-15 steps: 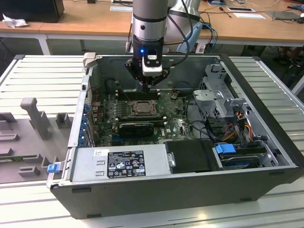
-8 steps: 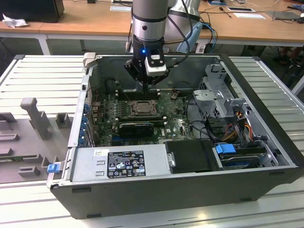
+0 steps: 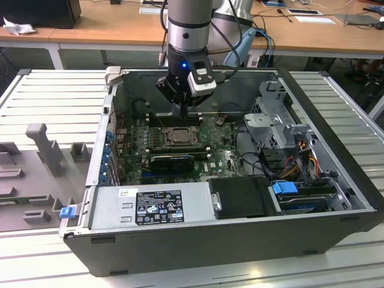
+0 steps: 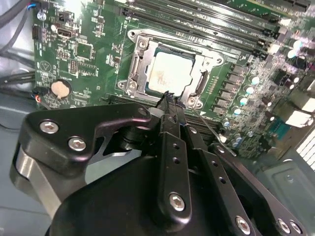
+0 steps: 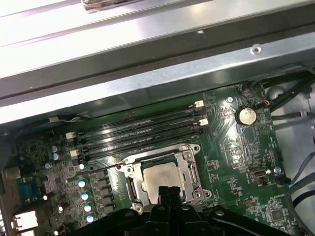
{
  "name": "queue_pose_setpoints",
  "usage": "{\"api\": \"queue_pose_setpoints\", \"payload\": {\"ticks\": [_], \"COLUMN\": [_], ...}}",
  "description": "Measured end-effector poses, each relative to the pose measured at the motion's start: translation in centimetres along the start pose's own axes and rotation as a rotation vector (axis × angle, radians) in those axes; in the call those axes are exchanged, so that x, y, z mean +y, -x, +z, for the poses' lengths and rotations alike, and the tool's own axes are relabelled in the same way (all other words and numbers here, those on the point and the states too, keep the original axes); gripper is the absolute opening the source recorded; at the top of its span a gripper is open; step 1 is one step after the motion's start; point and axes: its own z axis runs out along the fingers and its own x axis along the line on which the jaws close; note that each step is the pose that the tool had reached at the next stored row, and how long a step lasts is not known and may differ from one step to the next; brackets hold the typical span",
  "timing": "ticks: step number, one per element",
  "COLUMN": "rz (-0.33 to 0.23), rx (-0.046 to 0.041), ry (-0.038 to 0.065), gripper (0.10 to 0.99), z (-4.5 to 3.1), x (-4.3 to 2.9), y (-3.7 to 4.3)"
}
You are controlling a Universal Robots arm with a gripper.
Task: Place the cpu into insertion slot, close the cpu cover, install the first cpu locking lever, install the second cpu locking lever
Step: 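Install the first cpu locking lever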
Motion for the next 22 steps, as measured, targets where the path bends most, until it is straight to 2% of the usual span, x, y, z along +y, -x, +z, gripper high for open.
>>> {"api": "queue_pose_setpoints", "payload": {"ticks": [13,22], "rz": [-0.159,-0.250], "rx": [0.0046,0.0071], "ry": [0.000,0.000], "gripper": [0.106,0.106], "z": [0.00,0.00], "x": [0.00,0.00], "y": [0.00,0.00]}}
